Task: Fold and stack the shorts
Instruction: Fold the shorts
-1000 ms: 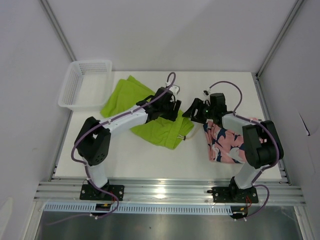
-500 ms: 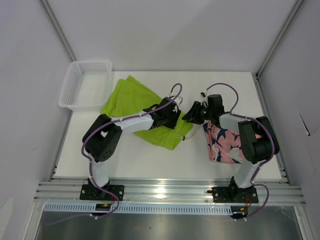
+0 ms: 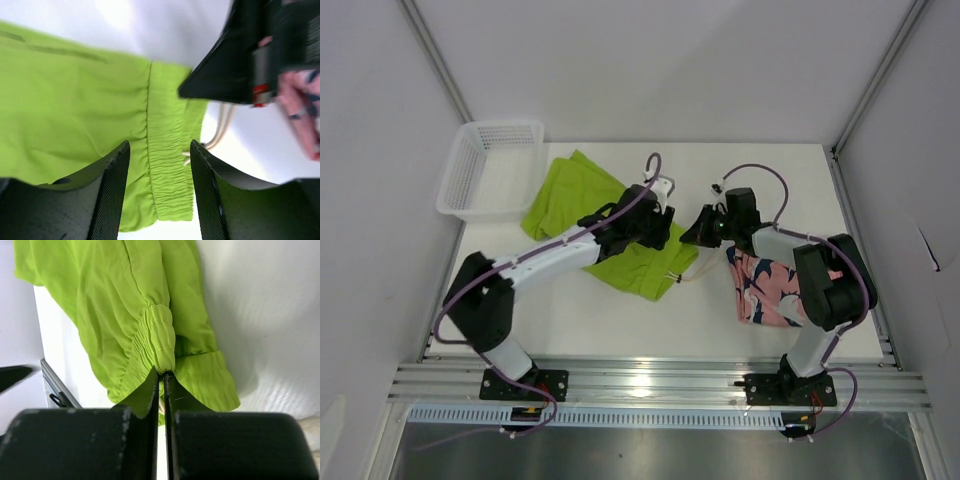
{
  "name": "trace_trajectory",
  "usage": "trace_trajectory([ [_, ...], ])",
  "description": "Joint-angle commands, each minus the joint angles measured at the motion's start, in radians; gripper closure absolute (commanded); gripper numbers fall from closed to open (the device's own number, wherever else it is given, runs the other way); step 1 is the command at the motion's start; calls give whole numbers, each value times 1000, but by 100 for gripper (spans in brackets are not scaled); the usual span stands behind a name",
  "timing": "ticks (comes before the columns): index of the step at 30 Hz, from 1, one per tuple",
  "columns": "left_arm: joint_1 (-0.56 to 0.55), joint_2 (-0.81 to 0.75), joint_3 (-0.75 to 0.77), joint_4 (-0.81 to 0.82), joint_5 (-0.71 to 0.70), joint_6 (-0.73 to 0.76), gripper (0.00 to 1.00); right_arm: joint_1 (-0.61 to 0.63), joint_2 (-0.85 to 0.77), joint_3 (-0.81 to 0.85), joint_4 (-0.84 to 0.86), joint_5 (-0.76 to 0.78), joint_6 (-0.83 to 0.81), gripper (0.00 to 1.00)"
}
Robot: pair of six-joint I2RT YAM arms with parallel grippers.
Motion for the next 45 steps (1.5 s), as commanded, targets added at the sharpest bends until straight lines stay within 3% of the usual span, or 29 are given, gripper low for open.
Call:
trace_trajectory([
  [1, -11, -150, -32, 4, -19, 3, 45, 26, -106, -4, 10, 34, 14, 100],
  [6, -13, -155, -37, 4, -49, 11, 44, 45, -265, -108, -23, 155, 81, 100],
  [11, -11, -55, 12, 23, -33, 11, 45, 81, -359, -231, -5, 297, 142, 100],
  [15, -11, 28, 64, 56, -6, 12, 45, 112, -350, -338, 24, 390, 201, 100],
  [24, -43, 199, 192, 86, 36, 90, 47, 170, -281, -377, 21, 491, 199, 100],
  [25, -53, 204, 195, 84, 33, 95, 47, 172, -282, -379, 17, 489, 187, 97],
  [27, -59, 210, 195, 86, 33, 103, 46, 173, -291, -383, 18, 473, 175, 78],
  [30, -62, 226, 206, 83, 46, 129, 44, 172, -333, -397, 21, 451, 152, 61],
  [32, -63, 242, 227, 72, 59, 144, 43, 170, -374, -405, 12, 443, 138, 56],
  [45, -19, 272, 276, 30, 169, 284, 41, 63, -534, -477, 10, 307, 127, 59],
])
